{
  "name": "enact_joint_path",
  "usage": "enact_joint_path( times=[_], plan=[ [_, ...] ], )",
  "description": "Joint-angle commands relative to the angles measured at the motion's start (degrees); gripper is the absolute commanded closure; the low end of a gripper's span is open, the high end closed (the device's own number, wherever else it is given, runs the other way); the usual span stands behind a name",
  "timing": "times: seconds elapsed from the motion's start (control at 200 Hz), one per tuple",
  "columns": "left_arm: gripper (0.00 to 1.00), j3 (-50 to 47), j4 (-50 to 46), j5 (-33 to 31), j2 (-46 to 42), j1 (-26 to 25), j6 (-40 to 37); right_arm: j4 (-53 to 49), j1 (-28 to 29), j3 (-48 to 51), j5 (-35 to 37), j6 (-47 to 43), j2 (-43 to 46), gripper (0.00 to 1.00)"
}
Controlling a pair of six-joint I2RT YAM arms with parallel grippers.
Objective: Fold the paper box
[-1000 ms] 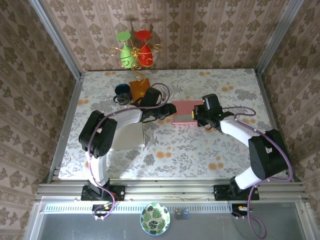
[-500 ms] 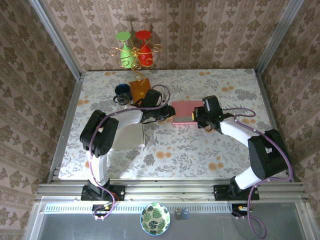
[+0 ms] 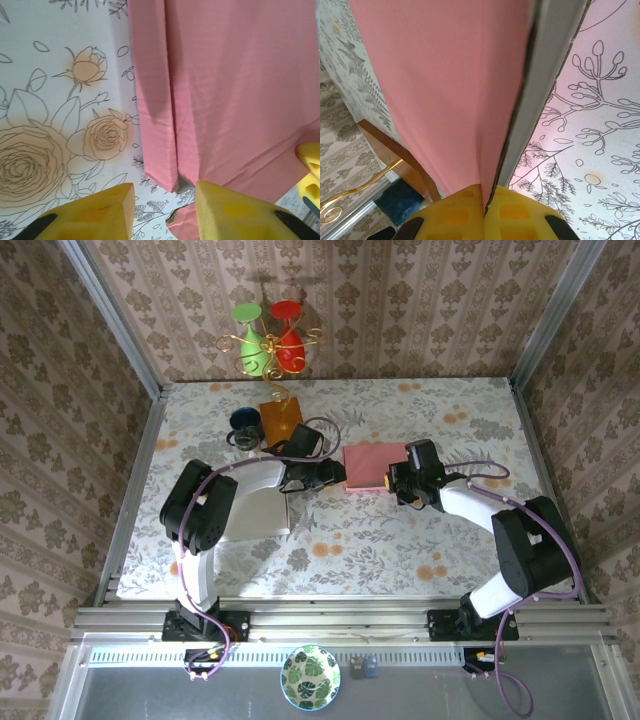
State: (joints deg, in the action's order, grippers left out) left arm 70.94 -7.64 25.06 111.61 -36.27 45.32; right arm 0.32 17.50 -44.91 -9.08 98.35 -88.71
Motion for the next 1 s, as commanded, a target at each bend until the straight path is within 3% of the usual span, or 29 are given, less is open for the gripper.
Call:
enact_joint_path(
  times=[0.0, 0.145, 0.38, 0.58, 0.78, 0.995],
  plan=[
    [0.62, 1.22, -0.78, -1.08, -0.98, 0.33, -1.99, -1.74, -0.28, 1.29, -0.72, -1.60, -1.42, 1.00],
    [0.61, 1.59, 0.34, -1.14, -1.46, 0.18, -1.70, -3.69, -0.27, 1.49, -1.23, -2.08, -1.47, 0.99],
    [0.60, 4.09, -1.26, -0.54, 0.78, -0.02, -2.42, -10.98, -0.62, -1.25, -2.90, -6.48, -0.88, 0.64],
    [0.60, 7.11, -2.04, -0.62, 3.66, -0.42, -3.63, -26.00, -2.80, -8.49, -1.43, -21.46, 4.32, 0.37],
    [0.60, 9.13, -4.66, -0.80, 5.54, -0.62, -5.53, -36.10, -11.29, -13.20, -4.10, -43.28, 7.00, 0.32],
    [0.61, 10.12, -5.94, -0.89, 6.59, -0.68, -6.63, -35.74, -20.02, -17.93, -14.49, -60.89, -2.26, 0.31]
  ],
)
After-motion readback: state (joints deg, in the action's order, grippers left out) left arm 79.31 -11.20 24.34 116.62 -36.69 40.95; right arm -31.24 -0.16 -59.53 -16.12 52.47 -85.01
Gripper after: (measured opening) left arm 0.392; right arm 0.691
